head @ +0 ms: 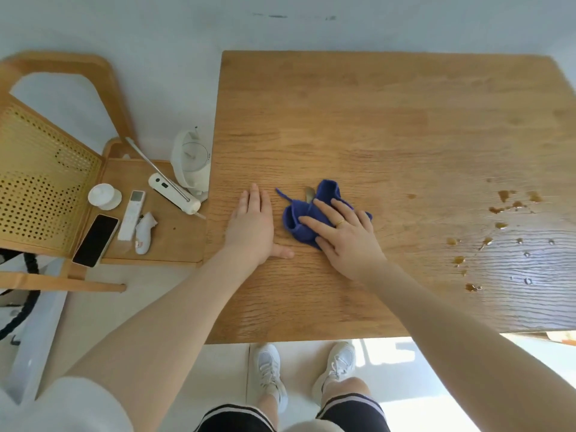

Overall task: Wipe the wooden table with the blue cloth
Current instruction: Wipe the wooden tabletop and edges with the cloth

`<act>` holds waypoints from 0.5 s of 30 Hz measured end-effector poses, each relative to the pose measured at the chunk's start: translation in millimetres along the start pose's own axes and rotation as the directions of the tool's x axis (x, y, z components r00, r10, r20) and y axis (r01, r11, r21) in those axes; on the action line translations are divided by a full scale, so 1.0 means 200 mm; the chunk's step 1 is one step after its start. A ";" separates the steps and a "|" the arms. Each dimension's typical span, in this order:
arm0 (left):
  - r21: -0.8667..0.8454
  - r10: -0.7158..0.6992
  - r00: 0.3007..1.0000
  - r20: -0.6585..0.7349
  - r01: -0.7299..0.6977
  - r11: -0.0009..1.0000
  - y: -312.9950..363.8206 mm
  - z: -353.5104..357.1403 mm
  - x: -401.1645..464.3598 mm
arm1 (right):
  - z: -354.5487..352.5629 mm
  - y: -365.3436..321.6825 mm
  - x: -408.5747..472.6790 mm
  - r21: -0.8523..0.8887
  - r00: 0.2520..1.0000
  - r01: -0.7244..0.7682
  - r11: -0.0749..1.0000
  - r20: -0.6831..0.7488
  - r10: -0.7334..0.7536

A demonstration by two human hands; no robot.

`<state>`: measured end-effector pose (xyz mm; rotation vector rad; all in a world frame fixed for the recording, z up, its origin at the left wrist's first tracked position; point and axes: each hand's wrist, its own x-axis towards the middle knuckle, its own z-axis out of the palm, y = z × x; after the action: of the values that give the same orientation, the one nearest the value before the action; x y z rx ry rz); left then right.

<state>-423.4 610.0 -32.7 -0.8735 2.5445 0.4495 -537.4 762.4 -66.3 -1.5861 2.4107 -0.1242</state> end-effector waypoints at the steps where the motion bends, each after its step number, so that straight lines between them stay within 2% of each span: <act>1: -0.001 -0.005 1.000 0.003 0.005 1.000 0.00 -0.01 0.00 | -0.01 0.02 0.02 -0.007 0.999 0.037 0.999 0.030 -0.037; 3: 0.003 -0.006 1.000 0.011 0.005 1.000 0.00 -0.01 0.01 | -0.03 0.09 0.11 -0.019 0.999 0.044 0.999 0.010 -0.044; 7: 0.033 -0.027 0.999 0.034 0.026 0.999 0.00 0.01 0.03 | -0.09 0.21 0.37 0.020 0.974 -0.206 0.978 -0.095 0.207; 10: 0.035 -0.047 0.998 0.044 0.046 0.998 0.01 0.00 0.03 | -0.12 0.22 0.46 0.057 0.959 -0.268 0.962 -0.079 0.272; 12: 0.012 -0.057 0.997 0.060 0.056 0.998 0.02 -0.01 0.02 | -0.09 0.19 0.39 0.041 0.973 -0.211 0.977 -0.086 0.214; 15: -0.025 -0.074 0.994 0.078 0.076 0.997 0.02 -0.01 -0.01 | -0.05 0.13 0.17 -0.012 0.994 0.017 1.000 -0.103 -0.018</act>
<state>-426.0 613.5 -30.0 -0.9399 2.4321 0.4877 -574.6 741.4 -68.2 -1.6441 2.4794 -0.2016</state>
